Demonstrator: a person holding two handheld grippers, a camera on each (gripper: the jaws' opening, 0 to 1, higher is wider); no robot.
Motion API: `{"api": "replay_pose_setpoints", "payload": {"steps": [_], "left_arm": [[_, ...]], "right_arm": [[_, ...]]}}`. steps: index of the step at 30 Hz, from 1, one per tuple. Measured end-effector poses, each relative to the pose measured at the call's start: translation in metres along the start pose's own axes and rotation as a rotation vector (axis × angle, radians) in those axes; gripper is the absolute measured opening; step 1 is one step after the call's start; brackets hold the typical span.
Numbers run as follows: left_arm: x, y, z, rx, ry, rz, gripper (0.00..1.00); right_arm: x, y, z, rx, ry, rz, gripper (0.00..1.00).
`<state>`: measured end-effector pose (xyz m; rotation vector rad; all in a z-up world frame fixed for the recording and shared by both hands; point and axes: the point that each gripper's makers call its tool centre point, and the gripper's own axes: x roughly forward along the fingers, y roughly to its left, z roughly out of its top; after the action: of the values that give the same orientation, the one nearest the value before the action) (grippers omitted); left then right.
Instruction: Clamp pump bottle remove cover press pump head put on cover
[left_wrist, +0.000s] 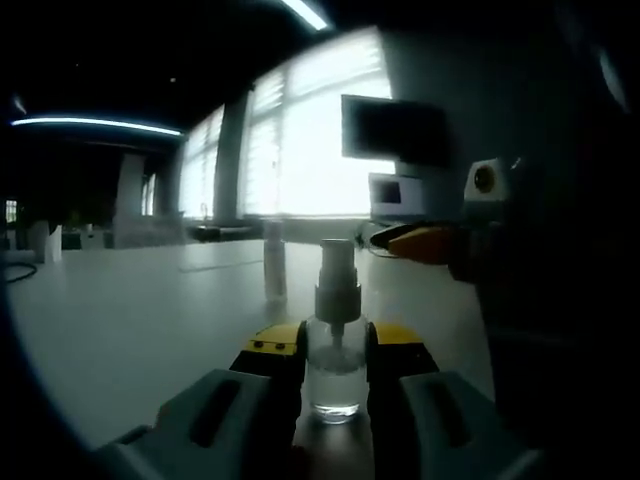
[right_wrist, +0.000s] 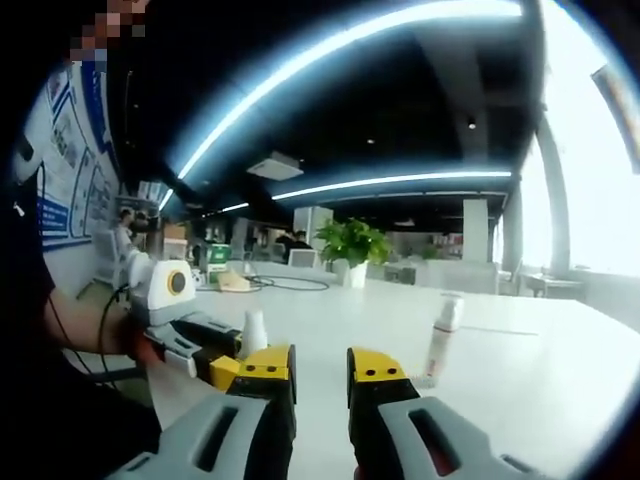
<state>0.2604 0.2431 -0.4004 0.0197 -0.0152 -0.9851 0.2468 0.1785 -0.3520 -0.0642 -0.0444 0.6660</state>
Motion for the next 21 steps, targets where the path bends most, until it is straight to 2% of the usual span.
{"api": "replay_pose_setpoints", "payload": {"steps": [4,21], "left_arm": [[0.0017,-0.0020,0.0010,0.050,-0.004,0.003,0.15],[0.0000,-0.0011,0.0005,0.022,-0.005,0.001,0.15]], "right_arm": [[-0.0006,0.0005,0.0020,0.000,-0.003,-0.002,0.14],[-0.0010,0.0036,0.0036,0.023,-0.008,0.003,0.10]]}}
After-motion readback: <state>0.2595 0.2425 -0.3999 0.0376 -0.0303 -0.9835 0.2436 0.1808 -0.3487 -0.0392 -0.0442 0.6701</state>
